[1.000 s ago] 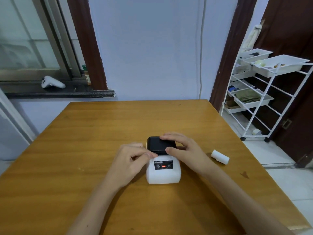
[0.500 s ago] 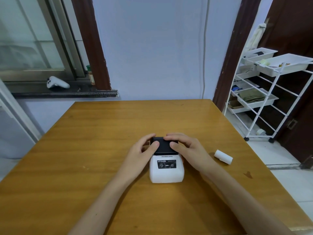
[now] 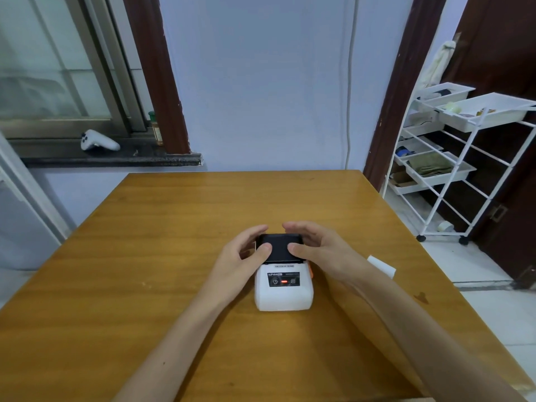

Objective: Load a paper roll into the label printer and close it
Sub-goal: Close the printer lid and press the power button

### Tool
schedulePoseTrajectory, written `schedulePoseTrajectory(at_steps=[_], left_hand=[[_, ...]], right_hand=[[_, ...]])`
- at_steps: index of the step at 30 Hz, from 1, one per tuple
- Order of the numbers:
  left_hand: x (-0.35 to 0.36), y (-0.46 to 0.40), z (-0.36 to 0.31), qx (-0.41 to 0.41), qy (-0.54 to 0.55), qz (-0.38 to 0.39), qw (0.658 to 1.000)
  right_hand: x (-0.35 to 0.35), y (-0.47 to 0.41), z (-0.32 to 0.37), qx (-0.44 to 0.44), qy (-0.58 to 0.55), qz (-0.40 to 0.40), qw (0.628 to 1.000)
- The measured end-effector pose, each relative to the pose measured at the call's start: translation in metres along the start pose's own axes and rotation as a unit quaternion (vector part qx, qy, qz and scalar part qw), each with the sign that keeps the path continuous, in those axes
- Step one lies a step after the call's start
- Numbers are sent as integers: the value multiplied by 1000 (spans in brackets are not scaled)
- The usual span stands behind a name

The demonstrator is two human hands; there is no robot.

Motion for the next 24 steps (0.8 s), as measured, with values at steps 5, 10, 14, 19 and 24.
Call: schedulePoseTrajectory(at_steps=[5,10,14,19,24], left_hand=[[0,-1,0,1,-6,4,1000],[0,1,2,3,-6,-3,1000],[1,-1,1,9,-3,-2,1000],[0,0,-1,12,-5,16,1000],[0,0,0,16,-20,18,1000]], right_hand=[[-1,1,1,0,12,2,1000],[-1,1,-2,-6,3,0,1000],[-1,2,-1,-11,10,3,1000],[0,2,-5,-16,11,4,1000],[2,3,-7,-17,8,-1,1000]])
Point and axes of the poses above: each hand's wrist, its own y-axis away from the middle knuckle, its own x-axis out of the palm, z = x × y, the point moved 2 cm from there along -y, towards the middle knuckle, and after that the axes turned 12 degrees about x, right-handed, at the moved point
